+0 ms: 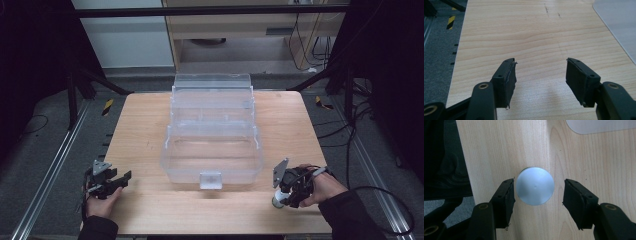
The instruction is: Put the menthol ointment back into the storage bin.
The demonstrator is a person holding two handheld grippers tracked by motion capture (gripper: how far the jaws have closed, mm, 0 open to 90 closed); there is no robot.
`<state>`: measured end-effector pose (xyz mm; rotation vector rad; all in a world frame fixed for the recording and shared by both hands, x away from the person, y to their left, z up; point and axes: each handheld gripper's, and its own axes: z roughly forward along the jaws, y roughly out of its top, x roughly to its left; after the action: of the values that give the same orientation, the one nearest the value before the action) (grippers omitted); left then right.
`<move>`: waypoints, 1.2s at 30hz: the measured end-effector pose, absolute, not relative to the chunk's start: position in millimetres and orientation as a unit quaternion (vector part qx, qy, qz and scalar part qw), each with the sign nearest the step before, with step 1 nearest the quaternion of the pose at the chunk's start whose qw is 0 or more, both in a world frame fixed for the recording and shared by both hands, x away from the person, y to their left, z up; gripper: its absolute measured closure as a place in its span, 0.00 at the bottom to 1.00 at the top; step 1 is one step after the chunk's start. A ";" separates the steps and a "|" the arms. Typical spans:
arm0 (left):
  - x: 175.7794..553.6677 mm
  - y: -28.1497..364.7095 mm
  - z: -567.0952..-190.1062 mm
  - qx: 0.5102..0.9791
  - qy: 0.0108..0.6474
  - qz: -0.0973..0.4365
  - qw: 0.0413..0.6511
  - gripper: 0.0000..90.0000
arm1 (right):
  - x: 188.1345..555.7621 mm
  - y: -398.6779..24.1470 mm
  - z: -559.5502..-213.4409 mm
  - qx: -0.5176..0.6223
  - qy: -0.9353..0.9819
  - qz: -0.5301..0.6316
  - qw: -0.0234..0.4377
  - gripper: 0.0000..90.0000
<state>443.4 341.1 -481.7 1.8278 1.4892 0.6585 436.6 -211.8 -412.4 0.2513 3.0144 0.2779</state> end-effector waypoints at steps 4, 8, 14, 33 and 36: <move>443.4 340.9 -481.9 0.702 0.573 0.252 0.340 0.45 | 436.8 -210.9 -415.4 0.081 0.992 0.089 0.049 0.47; 443.5 341.1 -481.9 0.703 0.572 0.253 0.340 0.45 | 436.9 -208.6 -419.2 0.077 0.993 0.082 0.046 0.47; 443.5 341.3 -481.8 0.702 0.572 0.253 0.340 0.45 | 437.2 -206.1 -422.2 0.075 0.993 0.078 0.042 0.48; 443.6 341.3 -481.9 0.703 0.572 0.253 0.339 0.45 | 441.0 -201.0 -432.5 0.071 0.995 0.063 0.033 0.53; 443.6 341.3 -481.9 0.703 0.572 0.253 0.339 0.45 | 441.8 -200.5 -433.7 0.067 0.995 0.062 0.032 0.54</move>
<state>443.6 341.3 -481.9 1.8302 1.4883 0.6588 441.8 -200.5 -433.7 0.2063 3.0652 0.1896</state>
